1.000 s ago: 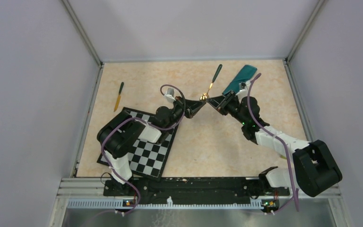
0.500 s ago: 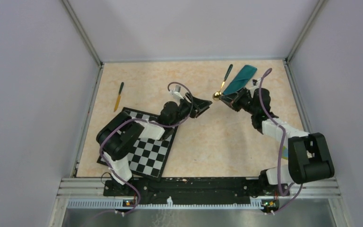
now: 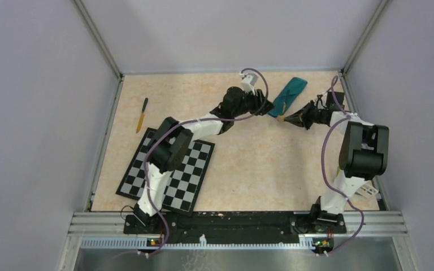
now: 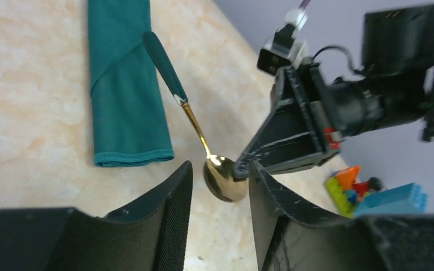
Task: Fold the napkin into a case and place the utensils inside
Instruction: Insert the spoon into the folded napkin.
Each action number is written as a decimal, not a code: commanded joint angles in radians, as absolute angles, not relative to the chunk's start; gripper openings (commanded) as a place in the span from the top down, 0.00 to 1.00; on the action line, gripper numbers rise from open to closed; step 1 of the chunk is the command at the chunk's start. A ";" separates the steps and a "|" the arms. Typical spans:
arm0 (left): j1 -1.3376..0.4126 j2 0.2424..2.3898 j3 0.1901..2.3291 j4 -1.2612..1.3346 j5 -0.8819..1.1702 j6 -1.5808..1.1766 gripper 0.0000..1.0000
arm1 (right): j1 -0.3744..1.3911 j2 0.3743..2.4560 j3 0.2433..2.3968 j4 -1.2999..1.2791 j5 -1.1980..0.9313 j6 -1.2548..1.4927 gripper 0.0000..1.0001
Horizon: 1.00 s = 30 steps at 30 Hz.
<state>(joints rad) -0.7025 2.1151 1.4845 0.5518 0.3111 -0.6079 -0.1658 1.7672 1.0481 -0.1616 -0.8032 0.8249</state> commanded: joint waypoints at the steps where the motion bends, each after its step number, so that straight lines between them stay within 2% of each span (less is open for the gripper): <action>1: -0.706 2.293 1.654 0.504 0.437 -0.509 0.56 | -0.172 1.820 1.132 -0.314 -0.896 0.703 1.00; 3: -0.706 2.354 1.724 0.524 0.443 -0.522 0.63 | -0.179 1.822 1.127 -0.321 -0.890 0.695 1.00; 7: -0.706 2.446 1.782 0.623 0.440 -0.542 0.66 | -0.186 1.831 1.136 -0.355 -0.870 0.672 1.00; 11: -0.704 2.525 1.862 0.616 0.411 -0.538 0.73 | -0.191 1.846 1.139 -0.379 -0.854 0.646 1.00; 17: -0.701 2.570 1.881 0.660 0.320 -0.572 0.78 | -0.198 1.865 1.152 -0.392 -0.831 0.635 1.00; 20: -0.701 2.604 1.926 0.633 0.273 -0.600 0.80 | -0.199 1.883 1.168 -0.388 -0.833 0.645 1.00; 24: -0.704 2.661 2.004 0.542 0.214 -0.670 0.89 | -0.199 1.899 1.178 -0.374 -0.830 0.669 1.00; 30: -0.705 2.703 2.018 0.485 0.132 -0.746 0.92 | -0.202 1.914 1.188 -0.361 -0.832 0.694 1.00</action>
<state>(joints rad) -0.7029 2.6774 1.9842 0.5171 0.2020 -0.6865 -0.1883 1.9057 1.1347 -0.3862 -0.8291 0.6735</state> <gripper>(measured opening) 0.086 0.005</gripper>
